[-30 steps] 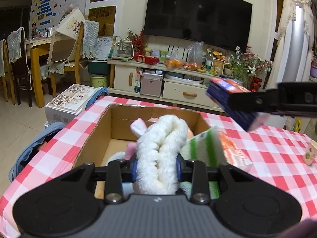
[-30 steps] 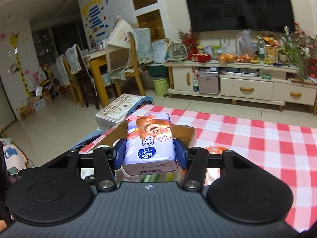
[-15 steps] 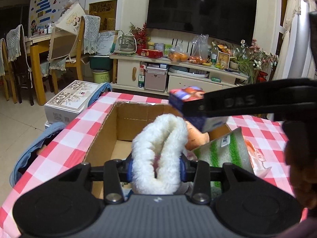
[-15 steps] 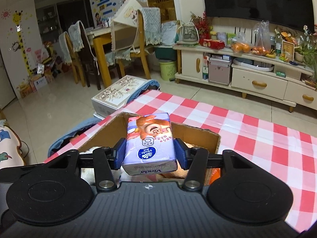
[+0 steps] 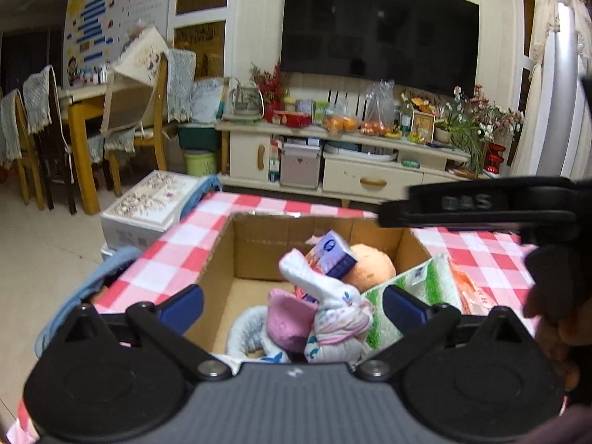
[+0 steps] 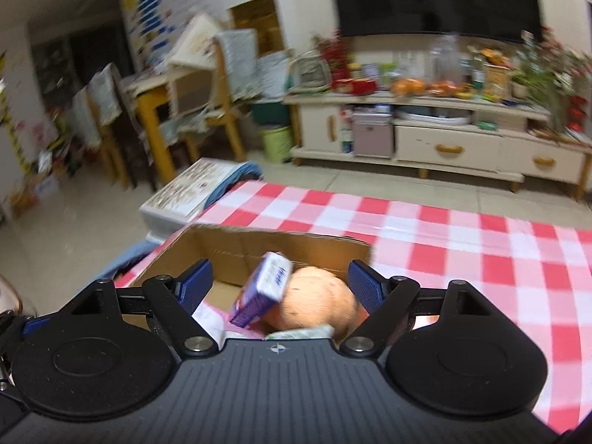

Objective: Organize soft objects

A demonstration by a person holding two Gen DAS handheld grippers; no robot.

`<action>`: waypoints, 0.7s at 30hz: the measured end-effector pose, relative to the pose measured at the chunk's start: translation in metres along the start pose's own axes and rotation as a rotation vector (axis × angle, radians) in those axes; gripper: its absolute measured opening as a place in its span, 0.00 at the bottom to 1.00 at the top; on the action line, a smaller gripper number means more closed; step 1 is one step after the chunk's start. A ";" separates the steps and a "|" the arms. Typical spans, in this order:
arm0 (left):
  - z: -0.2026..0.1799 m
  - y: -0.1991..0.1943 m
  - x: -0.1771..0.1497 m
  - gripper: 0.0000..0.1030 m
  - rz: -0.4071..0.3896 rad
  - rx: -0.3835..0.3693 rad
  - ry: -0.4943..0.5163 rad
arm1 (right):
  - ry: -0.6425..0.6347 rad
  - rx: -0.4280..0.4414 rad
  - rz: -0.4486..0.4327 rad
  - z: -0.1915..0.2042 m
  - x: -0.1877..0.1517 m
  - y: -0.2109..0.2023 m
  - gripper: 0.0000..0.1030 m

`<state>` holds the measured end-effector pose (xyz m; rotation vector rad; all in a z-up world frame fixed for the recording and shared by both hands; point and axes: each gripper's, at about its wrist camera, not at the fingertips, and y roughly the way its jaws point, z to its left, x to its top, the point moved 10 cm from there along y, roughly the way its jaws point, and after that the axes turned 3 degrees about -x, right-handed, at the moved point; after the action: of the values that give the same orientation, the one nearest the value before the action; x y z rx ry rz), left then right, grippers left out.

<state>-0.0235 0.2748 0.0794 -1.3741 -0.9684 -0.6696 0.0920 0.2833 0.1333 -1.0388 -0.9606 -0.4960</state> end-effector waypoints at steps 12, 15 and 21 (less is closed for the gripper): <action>-0.002 -0.040 -0.004 0.99 -0.042 0.019 -0.016 | 0.046 -0.181 -0.043 -0.022 -0.040 -0.084 0.98; -0.007 -0.049 -0.011 0.99 -0.032 0.025 -0.008 | 0.039 -0.202 -0.045 -0.022 -0.046 -0.101 0.98; -0.013 -0.071 -0.024 0.99 -0.018 0.037 -0.010 | 0.001 -0.237 -0.054 -0.021 -0.060 -0.132 0.98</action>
<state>-0.0940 0.2502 0.0945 -1.3386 -0.9979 -0.6554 -0.0280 0.1996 0.1441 -1.2274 -0.9458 -0.6669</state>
